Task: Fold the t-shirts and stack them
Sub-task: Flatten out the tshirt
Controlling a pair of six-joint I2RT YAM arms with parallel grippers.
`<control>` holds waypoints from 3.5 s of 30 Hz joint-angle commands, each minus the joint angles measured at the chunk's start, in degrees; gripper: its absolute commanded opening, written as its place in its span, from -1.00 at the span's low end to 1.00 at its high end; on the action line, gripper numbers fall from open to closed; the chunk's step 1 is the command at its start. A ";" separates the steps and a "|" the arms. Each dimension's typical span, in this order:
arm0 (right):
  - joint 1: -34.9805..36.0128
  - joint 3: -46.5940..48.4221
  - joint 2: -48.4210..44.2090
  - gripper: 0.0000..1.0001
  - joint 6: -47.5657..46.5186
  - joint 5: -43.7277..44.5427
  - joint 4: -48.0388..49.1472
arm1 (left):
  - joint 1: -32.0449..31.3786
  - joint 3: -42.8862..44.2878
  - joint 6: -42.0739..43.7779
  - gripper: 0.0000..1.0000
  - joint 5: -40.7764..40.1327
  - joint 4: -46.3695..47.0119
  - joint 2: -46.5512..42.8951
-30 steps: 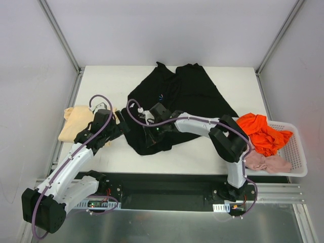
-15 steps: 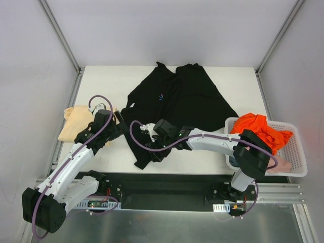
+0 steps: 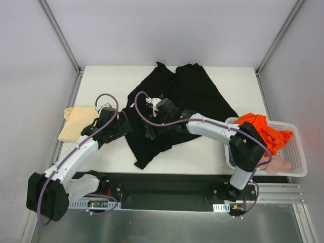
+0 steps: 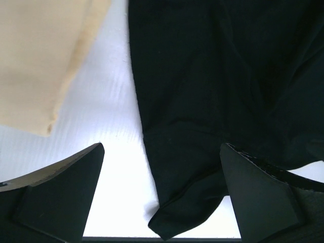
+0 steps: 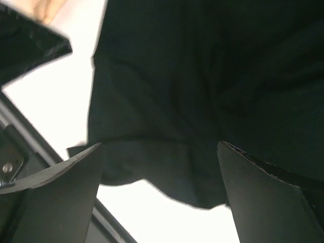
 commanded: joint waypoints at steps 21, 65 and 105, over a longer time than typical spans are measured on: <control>-1.91 -7.55 4.83 0.93 3.16 -23.58 5.88 | 1.31 20.35 4.22 0.99 14.61 7.35 40.31; -25.73 2.02 3.06 0.93 10.18 14.75 -12.75 | 2.45 26.22 6.58 0.99 1.95 0.77 42.94; -17.63 -14.16 -24.80 0.93 18.89 19.57 -18.38 | -1.41 48.02 14.57 0.99 6.24 -7.76 44.60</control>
